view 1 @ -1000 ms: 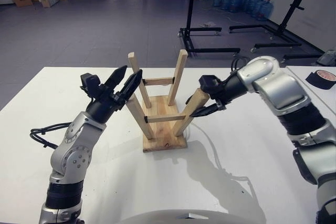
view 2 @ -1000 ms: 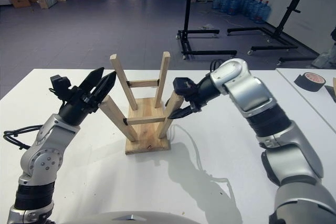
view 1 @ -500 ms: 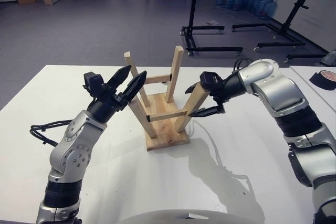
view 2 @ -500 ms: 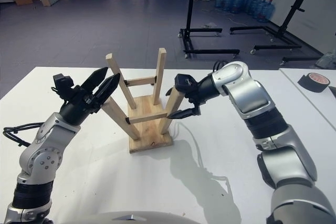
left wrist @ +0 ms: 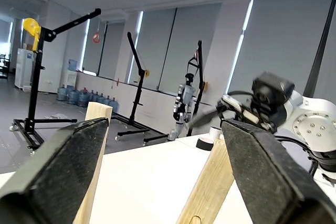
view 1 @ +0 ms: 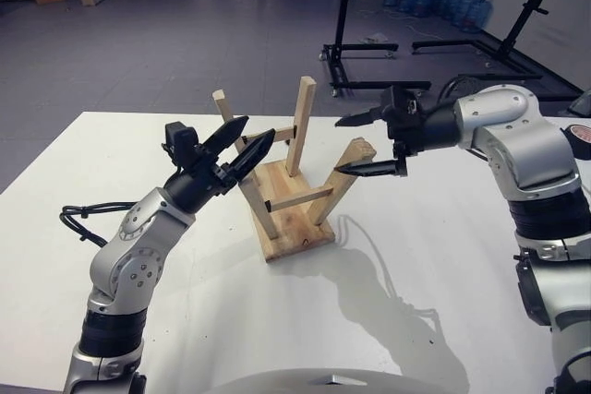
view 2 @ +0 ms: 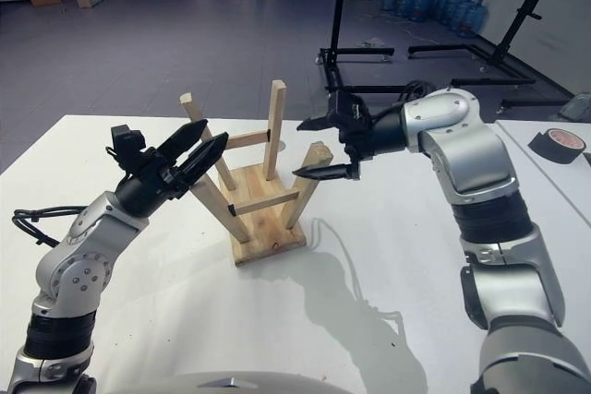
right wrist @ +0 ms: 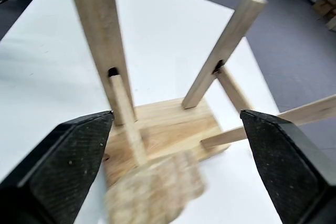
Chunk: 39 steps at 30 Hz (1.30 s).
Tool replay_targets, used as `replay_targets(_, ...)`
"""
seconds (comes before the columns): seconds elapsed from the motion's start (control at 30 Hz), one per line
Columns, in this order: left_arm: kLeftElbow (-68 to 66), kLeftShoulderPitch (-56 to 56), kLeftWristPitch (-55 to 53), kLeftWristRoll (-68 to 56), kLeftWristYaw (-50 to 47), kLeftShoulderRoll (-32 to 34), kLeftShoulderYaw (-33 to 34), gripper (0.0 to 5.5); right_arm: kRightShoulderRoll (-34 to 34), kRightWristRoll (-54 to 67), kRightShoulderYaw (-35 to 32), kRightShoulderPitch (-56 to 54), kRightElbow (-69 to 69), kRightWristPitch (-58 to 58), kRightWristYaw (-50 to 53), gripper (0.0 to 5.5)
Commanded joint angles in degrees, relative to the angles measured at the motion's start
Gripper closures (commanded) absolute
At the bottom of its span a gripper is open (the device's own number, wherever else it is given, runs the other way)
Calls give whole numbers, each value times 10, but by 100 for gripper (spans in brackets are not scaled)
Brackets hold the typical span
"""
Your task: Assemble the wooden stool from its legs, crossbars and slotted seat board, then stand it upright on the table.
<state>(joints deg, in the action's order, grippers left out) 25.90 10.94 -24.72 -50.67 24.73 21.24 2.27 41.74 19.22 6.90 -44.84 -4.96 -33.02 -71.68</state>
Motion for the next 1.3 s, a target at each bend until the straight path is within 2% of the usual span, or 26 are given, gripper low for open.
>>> replay_targets(0.03, 28, 25, -37, -16, -17, -16, -19, 160, -15, 30, -39, 13, -51, -9, 46, 108)
replay_targets(0.2, 16, 30, -52, -11, -16, -45, -44, 160, -3, 97, -70, 78, -175, -43, 67, 108)
replay_targets(0.33, 14, 25, -59, -9, -10, -53, -50, 160, 38, 137, -91, 166, -240, -79, 65, 108)
replay_targets(0.43, 20, 30, -67, -21, -5, -55, -47, 160, 42, 173, -100, 251, -294, -111, 88, 108)
replay_targets(0.63, 1, 60, -86, -35, 2, -79, -59, 160, -27, 126, -20, 395, -304, -94, 207, 108)
replay_targets(0.8, 1, 67, -100, -37, 8, -91, -72, 160, -107, 26, 48, 437, -228, -16, 314, 108)
replay_targets(0.97, -1, 71, -107, -34, 11, -99, -81, 160, -189, 16, 71, 463, -188, 12, 374, 108)
replay_targets(1.3, -5, 74, -108, -29, 5, -103, -75, 160, -256, -54, 96, 436, -71, 107, 415, 270)
